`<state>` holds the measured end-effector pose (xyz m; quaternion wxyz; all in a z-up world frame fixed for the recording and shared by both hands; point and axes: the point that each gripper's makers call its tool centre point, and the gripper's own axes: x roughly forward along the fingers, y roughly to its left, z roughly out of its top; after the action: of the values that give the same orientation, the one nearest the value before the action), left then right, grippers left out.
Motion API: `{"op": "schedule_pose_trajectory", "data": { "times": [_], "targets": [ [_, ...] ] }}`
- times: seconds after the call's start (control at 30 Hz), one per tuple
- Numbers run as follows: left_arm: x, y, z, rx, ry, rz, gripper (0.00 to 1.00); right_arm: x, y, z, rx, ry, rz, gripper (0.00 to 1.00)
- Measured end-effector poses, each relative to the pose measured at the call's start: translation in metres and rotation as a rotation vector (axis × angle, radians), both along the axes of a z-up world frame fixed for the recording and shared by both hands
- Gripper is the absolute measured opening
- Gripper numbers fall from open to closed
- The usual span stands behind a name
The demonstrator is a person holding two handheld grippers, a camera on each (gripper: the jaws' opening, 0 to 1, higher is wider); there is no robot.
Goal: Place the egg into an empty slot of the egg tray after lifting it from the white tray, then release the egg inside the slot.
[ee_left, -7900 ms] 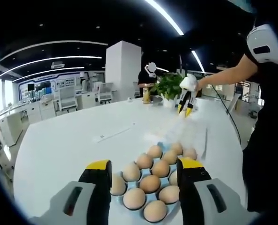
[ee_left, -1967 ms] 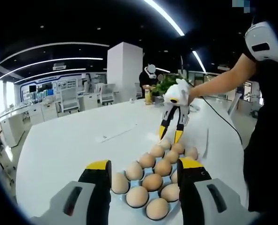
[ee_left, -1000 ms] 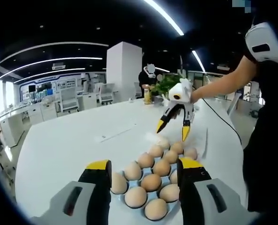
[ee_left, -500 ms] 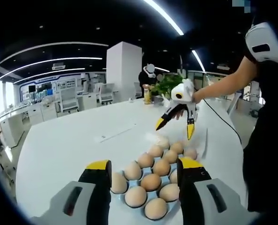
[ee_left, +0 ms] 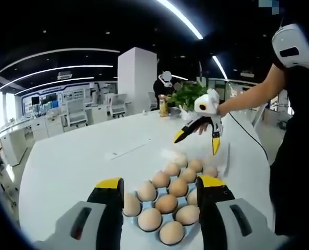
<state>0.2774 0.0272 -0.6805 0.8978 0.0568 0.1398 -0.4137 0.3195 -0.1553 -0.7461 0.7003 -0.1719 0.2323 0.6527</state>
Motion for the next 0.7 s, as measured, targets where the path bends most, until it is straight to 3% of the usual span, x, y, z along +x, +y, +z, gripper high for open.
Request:
{"op": "schedule_pose_trajectory", "data": {
  "times": [0.27, 0.37, 0.7],
  "targets": [
    [-0.003, -0.001, 0.002, -0.003, -0.005, 0.003, 0.57, -0.002, -0.003, 0.01, 0.052, -0.015, -0.028, 0.87],
    [-0.003, -0.001, 0.002, -0.002, -0.007, 0.002, 0.57, -0.005, -0.005, 0.012, 0.066, -0.029, -0.026, 0.82],
    [-0.008, -0.006, 0.008, -0.001, -0.019, -0.007, 0.57, -0.015, -0.023, 0.022, 0.116, -0.03, -0.102, 0.85]
  ]
}}
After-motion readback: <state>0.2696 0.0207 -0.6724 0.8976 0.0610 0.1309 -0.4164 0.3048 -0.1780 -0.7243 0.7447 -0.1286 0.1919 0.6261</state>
